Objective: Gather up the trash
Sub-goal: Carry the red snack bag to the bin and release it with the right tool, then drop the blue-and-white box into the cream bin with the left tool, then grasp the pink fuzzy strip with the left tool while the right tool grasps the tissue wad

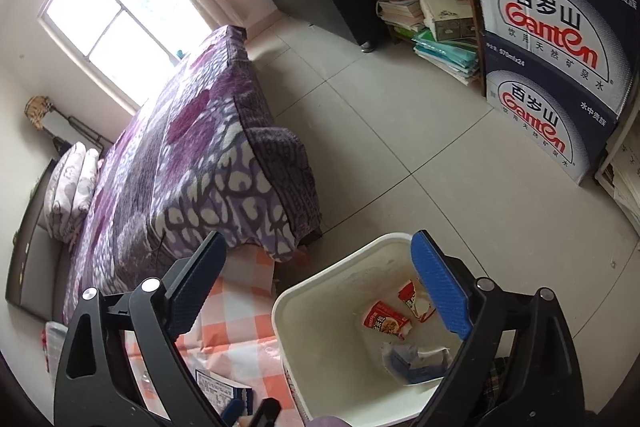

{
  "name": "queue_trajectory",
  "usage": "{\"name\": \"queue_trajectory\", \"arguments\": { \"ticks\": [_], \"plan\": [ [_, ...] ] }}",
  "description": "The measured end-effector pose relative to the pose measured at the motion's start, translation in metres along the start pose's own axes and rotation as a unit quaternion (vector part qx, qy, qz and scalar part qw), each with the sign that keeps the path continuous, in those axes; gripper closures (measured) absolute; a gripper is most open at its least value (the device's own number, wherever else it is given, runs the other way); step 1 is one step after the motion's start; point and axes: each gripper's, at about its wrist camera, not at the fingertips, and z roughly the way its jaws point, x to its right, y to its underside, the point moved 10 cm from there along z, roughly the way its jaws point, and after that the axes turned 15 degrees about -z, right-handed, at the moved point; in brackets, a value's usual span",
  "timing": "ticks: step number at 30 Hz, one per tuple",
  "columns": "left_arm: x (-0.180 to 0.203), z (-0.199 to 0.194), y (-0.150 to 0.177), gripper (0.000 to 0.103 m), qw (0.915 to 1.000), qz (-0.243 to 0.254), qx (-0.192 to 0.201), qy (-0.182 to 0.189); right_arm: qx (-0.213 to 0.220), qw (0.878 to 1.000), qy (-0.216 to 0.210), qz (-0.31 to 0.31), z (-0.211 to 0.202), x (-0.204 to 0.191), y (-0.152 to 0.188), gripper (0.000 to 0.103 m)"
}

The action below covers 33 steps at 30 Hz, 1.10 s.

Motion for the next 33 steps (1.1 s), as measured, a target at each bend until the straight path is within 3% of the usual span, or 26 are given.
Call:
{"name": "queue_trajectory", "arguments": {
  "ticks": [7, 15, 27, 33],
  "plan": [
    [-0.071, -0.019, -0.013, 0.029, 0.9975, -0.025, 0.018, -0.064, -0.044, 0.994, 0.001, -0.104, 0.022, -0.06, 0.029, 0.008],
    [-0.157, -0.038, -0.02, 0.029, 0.9882, -0.04, 0.014, -0.147, -0.085, 0.978, 0.001, -0.19, 0.042, -0.118, 0.069, 0.007],
    [-0.282, -0.084, -0.002, 0.029, 0.9728, -0.065, -0.037, -0.219, -0.125, 0.953, -0.029, -0.275, 0.066, -0.197, 0.129, 0.007],
    [-0.343, -0.106, 0.017, 0.029, 0.9644, -0.092, -0.076, -0.236, -0.138, 0.936, -0.058, -0.319, 0.068, -0.239, 0.159, 0.007]
  ]
}}
